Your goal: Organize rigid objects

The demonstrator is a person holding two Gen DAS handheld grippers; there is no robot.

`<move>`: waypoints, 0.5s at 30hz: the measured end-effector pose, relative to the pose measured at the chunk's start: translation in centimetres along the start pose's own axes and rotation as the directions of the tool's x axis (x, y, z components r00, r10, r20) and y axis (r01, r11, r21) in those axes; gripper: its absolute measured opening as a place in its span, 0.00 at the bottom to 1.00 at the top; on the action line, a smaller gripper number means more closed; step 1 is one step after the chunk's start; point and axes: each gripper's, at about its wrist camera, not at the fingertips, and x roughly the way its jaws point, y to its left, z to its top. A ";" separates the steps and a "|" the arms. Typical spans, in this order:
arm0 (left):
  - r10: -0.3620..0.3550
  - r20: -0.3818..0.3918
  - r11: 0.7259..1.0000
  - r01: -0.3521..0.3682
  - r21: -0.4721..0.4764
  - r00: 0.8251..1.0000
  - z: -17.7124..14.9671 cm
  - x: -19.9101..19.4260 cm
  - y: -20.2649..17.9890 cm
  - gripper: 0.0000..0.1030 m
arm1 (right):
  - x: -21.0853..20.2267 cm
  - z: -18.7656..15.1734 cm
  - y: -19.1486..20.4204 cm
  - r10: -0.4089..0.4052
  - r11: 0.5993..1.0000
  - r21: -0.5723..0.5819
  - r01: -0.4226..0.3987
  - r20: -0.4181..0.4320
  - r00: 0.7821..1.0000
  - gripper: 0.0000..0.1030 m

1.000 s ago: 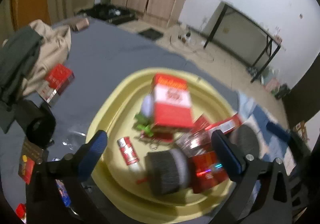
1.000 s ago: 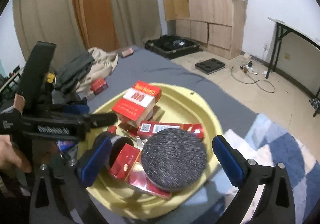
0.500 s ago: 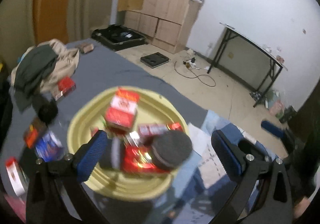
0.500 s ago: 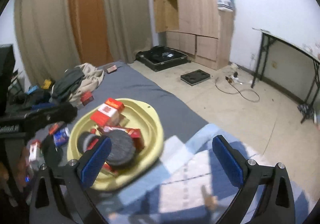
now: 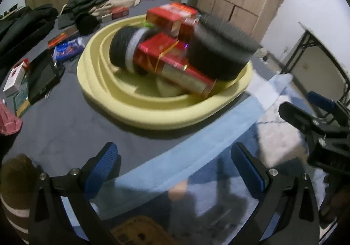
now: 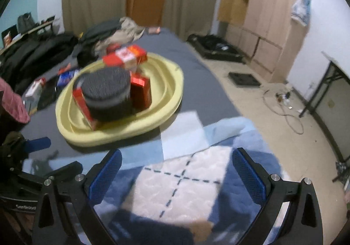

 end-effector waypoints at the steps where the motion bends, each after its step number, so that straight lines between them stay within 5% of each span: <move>1: 0.007 0.012 1.000 -0.007 -0.006 1.000 -0.3 0.2 0.1 1.00 | 1.0 0.1 -0.2 0.017 1.000 -0.005 -0.017 -0.005 1.000 1.00; 8: 0.074 0.041 0.997 -0.073 -0.022 0.996 -1.4 2.1 0.5 1.00 | 7.1 1.1 0.1 0.102 0.990 -0.088 -0.108 -0.073 0.992 1.00; 15: 0.100 0.032 0.995 -0.100 -0.011 0.994 -1.6 2.4 0.0 1.00 | 8.5 1.2 0.7 0.047 0.989 -0.135 -0.061 -0.104 0.993 1.00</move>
